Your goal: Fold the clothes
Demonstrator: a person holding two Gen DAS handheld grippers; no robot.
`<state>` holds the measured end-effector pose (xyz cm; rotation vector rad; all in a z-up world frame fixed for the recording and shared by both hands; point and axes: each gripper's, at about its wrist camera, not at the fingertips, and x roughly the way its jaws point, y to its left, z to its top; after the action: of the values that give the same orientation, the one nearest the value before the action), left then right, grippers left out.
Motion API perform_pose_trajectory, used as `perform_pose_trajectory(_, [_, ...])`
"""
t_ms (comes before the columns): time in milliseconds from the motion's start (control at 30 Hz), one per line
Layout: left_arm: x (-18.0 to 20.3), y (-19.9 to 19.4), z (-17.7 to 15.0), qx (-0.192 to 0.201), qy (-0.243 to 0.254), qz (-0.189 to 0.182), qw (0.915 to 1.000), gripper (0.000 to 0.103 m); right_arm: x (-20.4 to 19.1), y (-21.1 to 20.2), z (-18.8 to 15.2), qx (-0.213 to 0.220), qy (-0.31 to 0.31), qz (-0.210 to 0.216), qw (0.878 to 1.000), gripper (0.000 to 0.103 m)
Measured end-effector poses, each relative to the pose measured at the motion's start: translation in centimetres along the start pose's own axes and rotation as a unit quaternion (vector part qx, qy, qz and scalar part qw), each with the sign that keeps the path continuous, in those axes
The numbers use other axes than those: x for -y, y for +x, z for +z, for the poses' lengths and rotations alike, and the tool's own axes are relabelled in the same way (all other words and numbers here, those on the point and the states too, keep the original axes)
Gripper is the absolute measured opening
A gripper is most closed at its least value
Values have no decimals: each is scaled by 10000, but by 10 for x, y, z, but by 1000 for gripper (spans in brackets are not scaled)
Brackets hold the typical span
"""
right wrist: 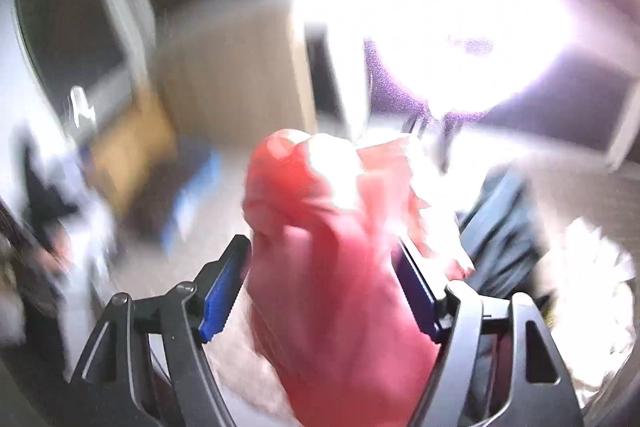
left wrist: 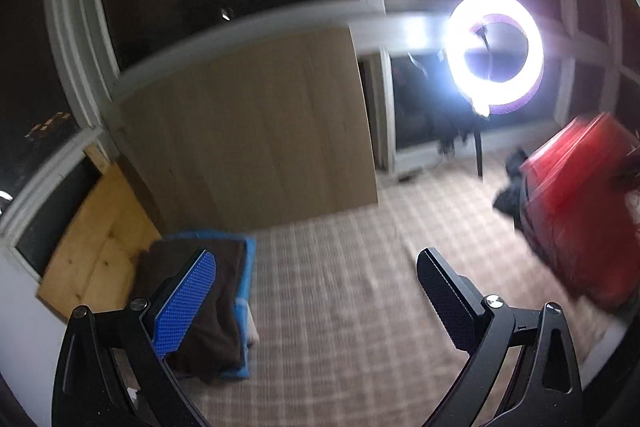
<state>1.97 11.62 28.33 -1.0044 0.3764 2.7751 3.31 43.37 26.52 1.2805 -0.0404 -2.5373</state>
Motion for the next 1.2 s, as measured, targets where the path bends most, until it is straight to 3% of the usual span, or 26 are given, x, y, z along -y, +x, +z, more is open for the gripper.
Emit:
perform_pose_trajectory(133, [7,43,-33,-576,194,-479,9970,101,15,46,-52,-152,864,-142,9960,71])
perform_pose_trajectory(267, [35,86,-56,-1057,209,-1069,9884,101,38,90,-98,-615,1312,-612,9875,71])
perform_pose_trajectory(367, [51,105,-69,-1318,247,-1271,9828,101,54,124,-106,-783,1460,-444,9852,71])
perform_pose_trajectory(500, [68,116,-83,-1556,328,-1271,9791,101,38,165,-94,-634,1352,98,9887,71])
perform_pose_trajectory(633, [85,127,-98,-1793,409,-1271,9747,101,-3,202,-77,-790,593,534,9937,70])
perform_pose_trajectory(667, [83,129,-100,-1844,384,-1211,9746,101,-12,209,-78,-829,377,566,9942,50])
perform_pose_trajectory(700, [79,129,-100,-1866,337,-1139,9752,101,-19,213,-79,-893,110,526,9945,2])
perform_pose_trajectory(733, [76,130,-100,-1874,292,-1080,9759,101,-24,215,-81,-1012,-106,441,9938,6])
perform_pose_trajectory(833, [67,130,-97,-1826,184,-965,9783,101,-3,187,-85,-857,138,627,9943,4])
perform_pose_trajectory(933, [71,133,-91,-1754,133,-1030,9790,101,43,122,-99,-344,714,562,9953,4])
perform_pose_trajectory(1000, [84,139,-86,-1743,146,-1219,9770,101,74,102,-122,-544,830,-277,9947,4])
perform_pose_trajectory(1100, [120,150,-79,-1779,367,-1517,9716,101,113,93,-155,-1235,893,-1484,9771,8])
perform_pose_trajectory(1167, [150,158,-74,-1796,641,-1621,9682,101,137,75,-169,-1069,1481,-1162,9763,10])
perform_pose_trajectory(1200, [165,161,-72,-1804,778,-1673,9661,101,145,66,-171,-913,1677,-975,9768,21])
